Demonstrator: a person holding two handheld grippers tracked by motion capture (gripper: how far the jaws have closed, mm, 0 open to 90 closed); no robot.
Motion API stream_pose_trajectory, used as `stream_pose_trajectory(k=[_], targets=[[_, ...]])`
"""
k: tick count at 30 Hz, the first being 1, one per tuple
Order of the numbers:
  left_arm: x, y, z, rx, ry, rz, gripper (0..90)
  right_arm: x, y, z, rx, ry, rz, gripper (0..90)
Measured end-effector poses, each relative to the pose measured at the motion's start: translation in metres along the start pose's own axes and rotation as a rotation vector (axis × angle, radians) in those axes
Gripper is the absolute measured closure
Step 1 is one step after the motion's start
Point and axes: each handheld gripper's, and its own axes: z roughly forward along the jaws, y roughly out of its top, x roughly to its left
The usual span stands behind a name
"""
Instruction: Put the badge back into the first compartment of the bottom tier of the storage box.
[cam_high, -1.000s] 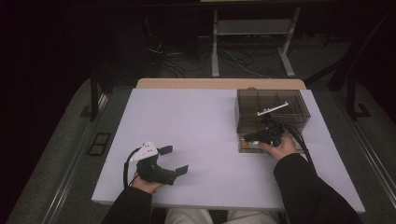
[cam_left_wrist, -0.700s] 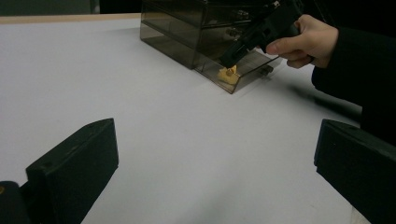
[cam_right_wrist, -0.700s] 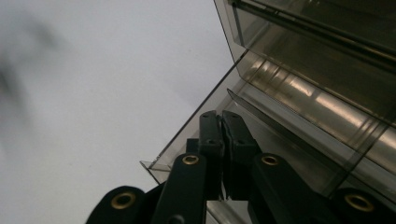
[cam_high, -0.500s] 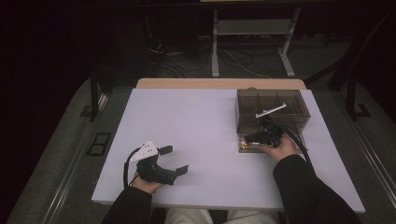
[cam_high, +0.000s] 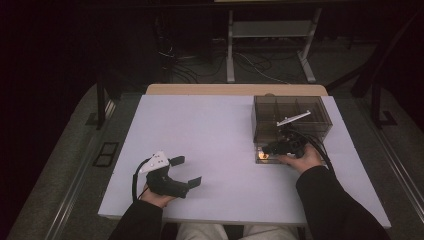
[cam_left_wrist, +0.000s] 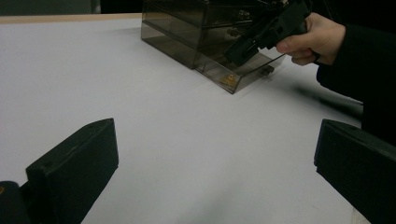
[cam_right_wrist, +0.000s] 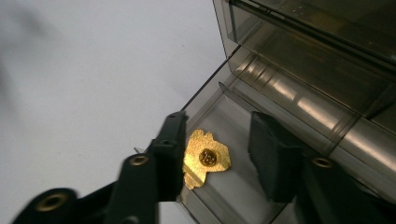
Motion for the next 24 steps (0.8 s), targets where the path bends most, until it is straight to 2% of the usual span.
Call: stream_pose_trajectory(k=[2, 4, 8, 11, 13, 15, 24], targets=[[0.000, 0.000, 0.000, 0.002, 0.000, 0.002, 0.0, 0.000, -0.001, -0.003, 0.008, 0.025, -0.003, 38.9], [0.000, 0.000, 0.000, 0.001, 0.000, 0.001, 0.0, 0.002, -0.002, -0.007, 0.002, 0.067, -0.037, 28.4], [0.000, 0.000, 0.000, 0.000, 0.001, -0.001, 0.0, 0.006, -0.005, -0.016, -0.030, 0.108, -0.054, 18.7], [0.000, 0.000, 0.000, 0.001, -0.001, 0.002, 0.0, 0.009, -0.007, -0.022, -0.046, 0.122, -0.059, 10.9], [0.000, 0.000, 0.000, 0.001, -0.001, 0.002, 0.0, 0.010, -0.008, -0.027, -0.054, 0.140, -0.055, 10.6], [0.000, 0.000, 0.000, 0.001, -0.001, 0.002, 0.0, 0.011, -0.009, -0.030, -0.061, 0.139, -0.053, 0.4], [-0.001, -0.001, 0.001, 0.002, -0.001, -0.001, 0.0, 0.014, -0.019, -0.049, -0.072, 0.124, -0.043, 0.4]])
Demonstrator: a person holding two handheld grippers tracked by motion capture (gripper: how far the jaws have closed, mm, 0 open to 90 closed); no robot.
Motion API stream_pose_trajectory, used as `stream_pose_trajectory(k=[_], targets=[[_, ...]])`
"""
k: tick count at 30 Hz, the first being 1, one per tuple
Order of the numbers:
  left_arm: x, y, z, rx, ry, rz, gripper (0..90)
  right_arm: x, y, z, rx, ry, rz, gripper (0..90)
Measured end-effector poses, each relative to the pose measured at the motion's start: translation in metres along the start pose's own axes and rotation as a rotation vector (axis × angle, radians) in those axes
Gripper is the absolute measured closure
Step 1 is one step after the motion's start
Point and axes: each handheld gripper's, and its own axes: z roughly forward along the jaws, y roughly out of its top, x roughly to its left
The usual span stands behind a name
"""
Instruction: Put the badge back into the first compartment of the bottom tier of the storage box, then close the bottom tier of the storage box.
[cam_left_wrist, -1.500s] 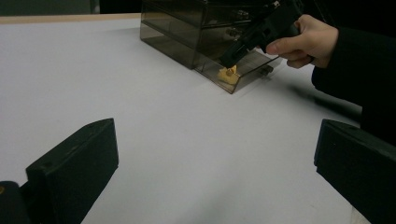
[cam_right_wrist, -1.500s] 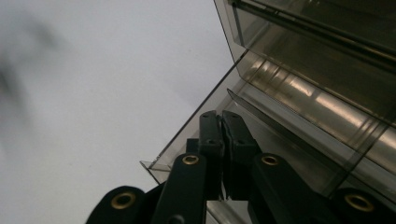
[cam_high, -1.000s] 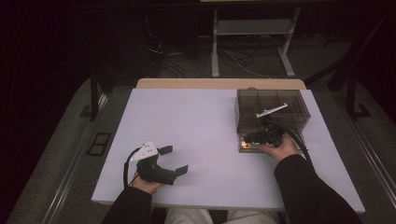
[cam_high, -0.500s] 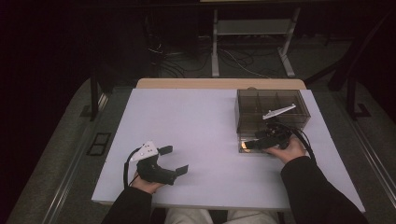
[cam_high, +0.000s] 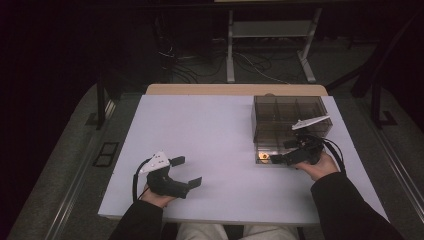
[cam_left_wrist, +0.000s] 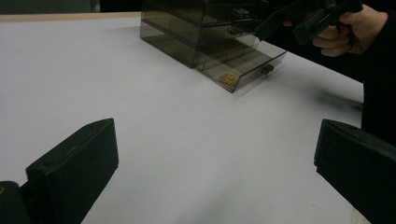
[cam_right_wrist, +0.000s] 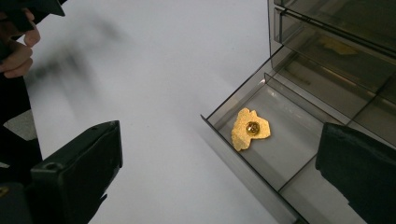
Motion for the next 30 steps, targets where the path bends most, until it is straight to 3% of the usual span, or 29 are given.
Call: stream_pose_trajectory(k=[20, 30], targets=[[0.000, 0.000, 0.000, 0.003, 0.000, 0.003, 0.0, 0.007, -0.024, -0.023, -0.018, -0.007, -0.006, 0.4], [0.000, 0.000, 0.000, 0.005, 0.002, 0.004, 0.0, 0.004, -0.038, -0.035, -0.023, -0.015, 0.015, 0.4]])
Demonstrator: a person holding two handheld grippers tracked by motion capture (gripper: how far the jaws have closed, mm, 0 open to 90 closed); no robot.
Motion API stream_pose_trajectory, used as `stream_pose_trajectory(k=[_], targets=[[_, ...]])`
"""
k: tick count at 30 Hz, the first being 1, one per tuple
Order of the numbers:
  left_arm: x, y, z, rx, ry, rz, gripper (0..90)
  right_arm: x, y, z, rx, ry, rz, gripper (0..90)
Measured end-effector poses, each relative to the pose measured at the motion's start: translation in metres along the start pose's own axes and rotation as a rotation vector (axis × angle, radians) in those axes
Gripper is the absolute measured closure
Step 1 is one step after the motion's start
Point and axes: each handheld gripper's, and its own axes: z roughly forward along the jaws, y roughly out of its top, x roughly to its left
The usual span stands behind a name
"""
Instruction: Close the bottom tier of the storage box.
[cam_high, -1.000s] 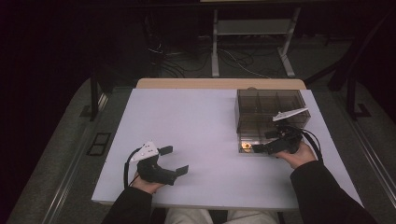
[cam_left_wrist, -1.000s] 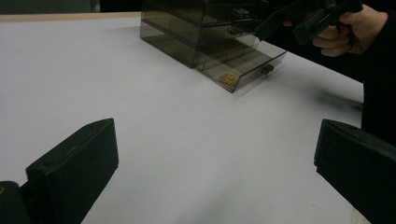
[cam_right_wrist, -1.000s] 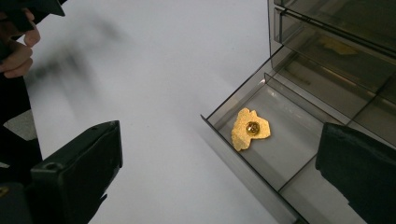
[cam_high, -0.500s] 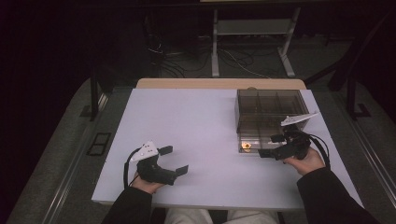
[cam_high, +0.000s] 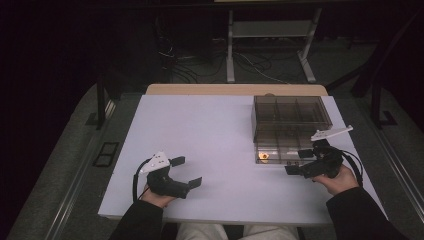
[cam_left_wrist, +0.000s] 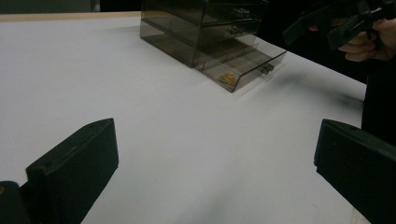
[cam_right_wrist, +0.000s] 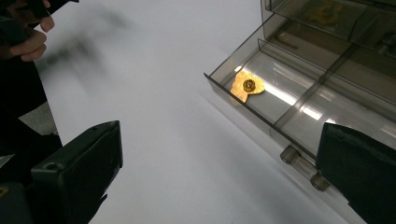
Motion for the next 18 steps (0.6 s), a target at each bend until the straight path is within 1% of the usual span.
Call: stream_pose_trajectory(k=[3, 13, 18], targets=[[0.000, 0.000, 0.000, 0.000, 0.000, -0.001, 0.0, -0.001, -0.005, -0.002, 0.003, -0.002, 0.000, 0.4], [0.000, 0.000, 0.000, 0.000, 0.001, -0.003, 0.0, -0.007, -0.025, -0.009, 0.017, -0.007, 0.023, 0.4], [0.000, 0.000, 0.001, 0.001, 0.001, -0.004, 0.0, -0.009, -0.034, -0.010, 0.028, 0.003, 0.028, 0.5]])
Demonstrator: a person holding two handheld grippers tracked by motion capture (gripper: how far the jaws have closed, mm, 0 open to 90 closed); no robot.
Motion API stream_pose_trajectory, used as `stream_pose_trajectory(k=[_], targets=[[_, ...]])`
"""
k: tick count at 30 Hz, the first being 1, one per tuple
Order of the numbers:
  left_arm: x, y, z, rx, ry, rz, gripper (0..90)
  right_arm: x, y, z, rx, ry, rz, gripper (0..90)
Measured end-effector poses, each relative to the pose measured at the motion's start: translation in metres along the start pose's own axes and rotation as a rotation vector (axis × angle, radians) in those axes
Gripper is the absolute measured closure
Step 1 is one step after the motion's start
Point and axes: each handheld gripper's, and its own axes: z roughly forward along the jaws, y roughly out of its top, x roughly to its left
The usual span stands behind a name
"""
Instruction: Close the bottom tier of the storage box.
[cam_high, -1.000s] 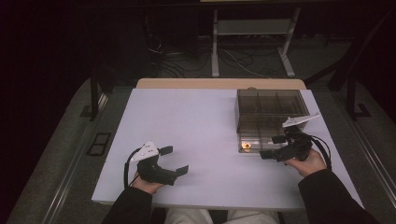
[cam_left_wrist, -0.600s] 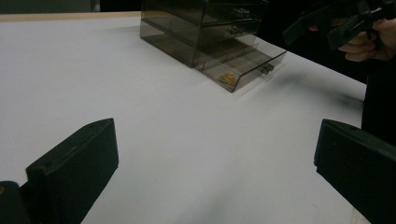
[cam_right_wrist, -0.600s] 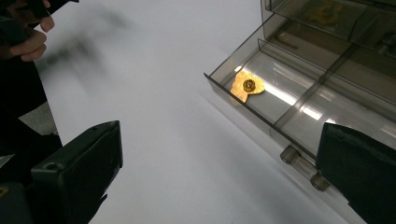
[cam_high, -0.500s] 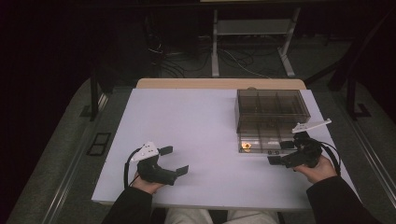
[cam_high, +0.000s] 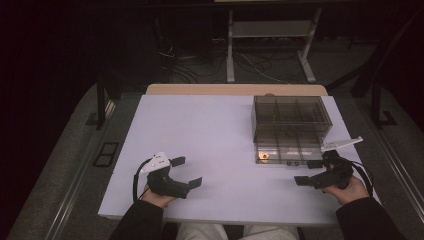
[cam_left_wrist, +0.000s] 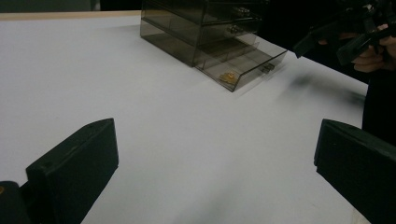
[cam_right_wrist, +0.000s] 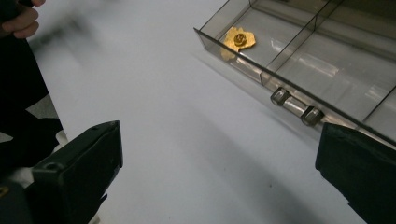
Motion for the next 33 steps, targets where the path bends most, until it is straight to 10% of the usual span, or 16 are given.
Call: stream_pose_trajectory(k=[33], targets=[[0.000, 0.000, 0.000, 0.000, 0.001, 0.001, 0.0, -0.016, -0.013, 0.008, 0.048, -0.055, 0.021, 63.1]])
